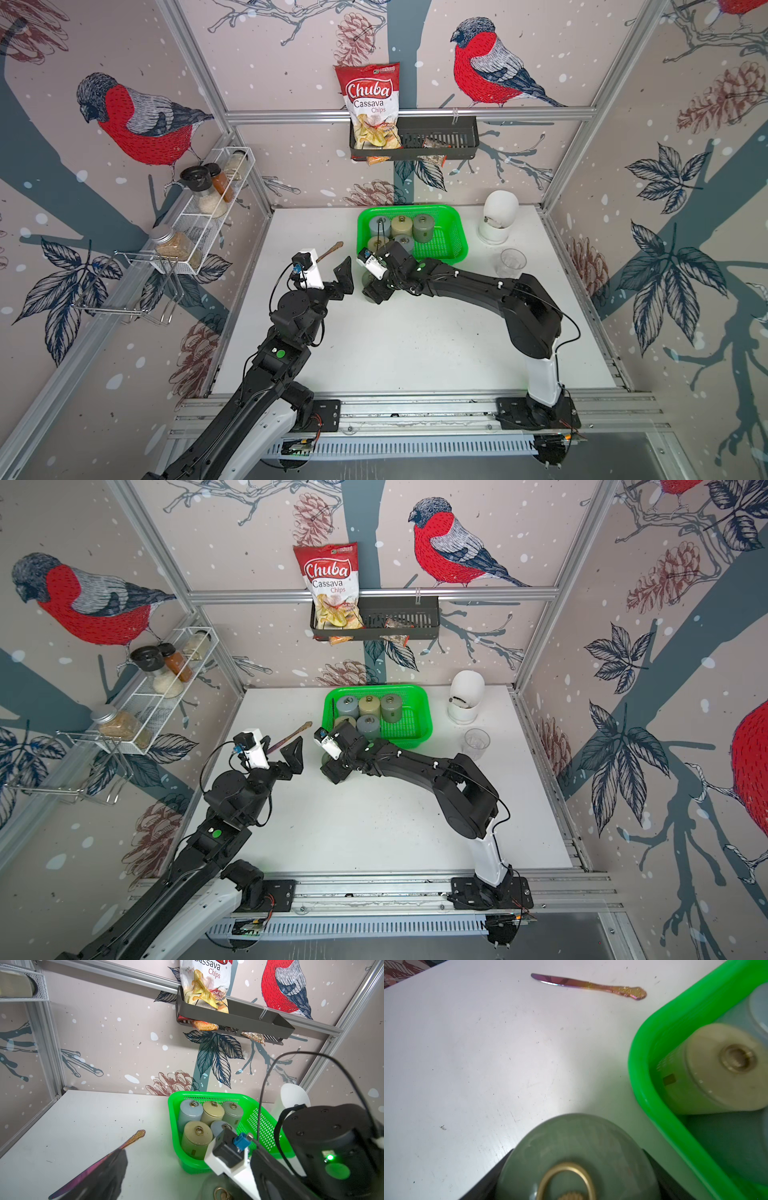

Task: Take the tea canister out of the basket
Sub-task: Place the tea canister at the center of the board.

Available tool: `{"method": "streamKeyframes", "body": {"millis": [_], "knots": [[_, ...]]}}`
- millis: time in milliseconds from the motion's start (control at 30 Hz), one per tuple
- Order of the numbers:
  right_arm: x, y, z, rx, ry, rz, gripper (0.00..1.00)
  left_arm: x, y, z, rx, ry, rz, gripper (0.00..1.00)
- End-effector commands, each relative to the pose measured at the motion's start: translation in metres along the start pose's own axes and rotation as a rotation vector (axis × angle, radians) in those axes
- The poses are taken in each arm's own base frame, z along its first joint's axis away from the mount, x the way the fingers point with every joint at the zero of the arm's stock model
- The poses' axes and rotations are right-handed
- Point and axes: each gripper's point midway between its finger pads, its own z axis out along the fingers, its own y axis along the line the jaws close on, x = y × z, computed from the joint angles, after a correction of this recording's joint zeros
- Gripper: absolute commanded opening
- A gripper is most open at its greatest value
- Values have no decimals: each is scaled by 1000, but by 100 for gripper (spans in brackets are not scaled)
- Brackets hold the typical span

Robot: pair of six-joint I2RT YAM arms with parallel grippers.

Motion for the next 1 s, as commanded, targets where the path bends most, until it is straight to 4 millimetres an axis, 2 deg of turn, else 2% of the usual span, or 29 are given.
{"method": "streamKeyframes", "body": {"millis": [0, 267, 533, 633, 767, 967], "knots": [[-22, -5, 6, 28, -94, 34, 0, 0, 1, 2, -7, -1, 13, 97], [-1, -16, 22, 83, -51, 56, 0, 7, 2, 6, -15, 21, 30, 97], [3, -32, 27, 109, -46, 110, 3, 12, 5, 5, -29, 43, 46, 97], [5, -35, 28, 115, -41, 117, 10, 12, 5, 4, -27, 44, 47, 97], [9, -36, 29, 112, -30, 119, 31, 14, 5, 4, -28, 50, 47, 97], [13, -36, 30, 103, -27, 123, 54, 14, 6, 4, -28, 50, 42, 97]]}}
